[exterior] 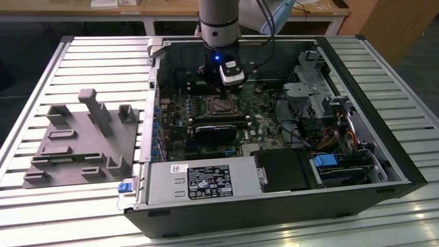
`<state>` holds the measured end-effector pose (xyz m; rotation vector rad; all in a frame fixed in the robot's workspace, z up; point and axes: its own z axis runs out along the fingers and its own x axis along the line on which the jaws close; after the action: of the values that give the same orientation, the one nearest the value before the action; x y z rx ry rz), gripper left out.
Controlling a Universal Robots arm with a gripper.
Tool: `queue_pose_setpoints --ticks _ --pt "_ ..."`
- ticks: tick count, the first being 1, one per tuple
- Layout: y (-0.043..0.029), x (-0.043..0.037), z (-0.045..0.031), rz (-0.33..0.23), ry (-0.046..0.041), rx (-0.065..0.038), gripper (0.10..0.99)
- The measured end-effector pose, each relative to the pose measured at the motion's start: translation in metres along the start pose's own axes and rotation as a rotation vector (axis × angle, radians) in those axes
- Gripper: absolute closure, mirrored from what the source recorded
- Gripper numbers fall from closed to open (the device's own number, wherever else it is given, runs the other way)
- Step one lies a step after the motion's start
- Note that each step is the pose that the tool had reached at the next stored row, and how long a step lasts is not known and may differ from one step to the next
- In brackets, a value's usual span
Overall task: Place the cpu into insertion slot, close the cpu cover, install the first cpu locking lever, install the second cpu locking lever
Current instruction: 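Install the first cpu locking lever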
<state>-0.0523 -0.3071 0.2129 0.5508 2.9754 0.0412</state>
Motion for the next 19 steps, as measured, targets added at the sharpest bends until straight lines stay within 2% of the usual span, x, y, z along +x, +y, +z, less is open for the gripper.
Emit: queue_pose_setpoints --ticks 8,12,19 --pt "-0.0105 -0.0041 0.0002 0.0 -0.0002 0.0 0.98" --pt "-0.0119 -0.0045 0.0 0.0 -0.0012 0.0 0.98" --pt "-0.0114 -0.0056 -0.0104 0.0 -0.0031 -0.001 0.98"
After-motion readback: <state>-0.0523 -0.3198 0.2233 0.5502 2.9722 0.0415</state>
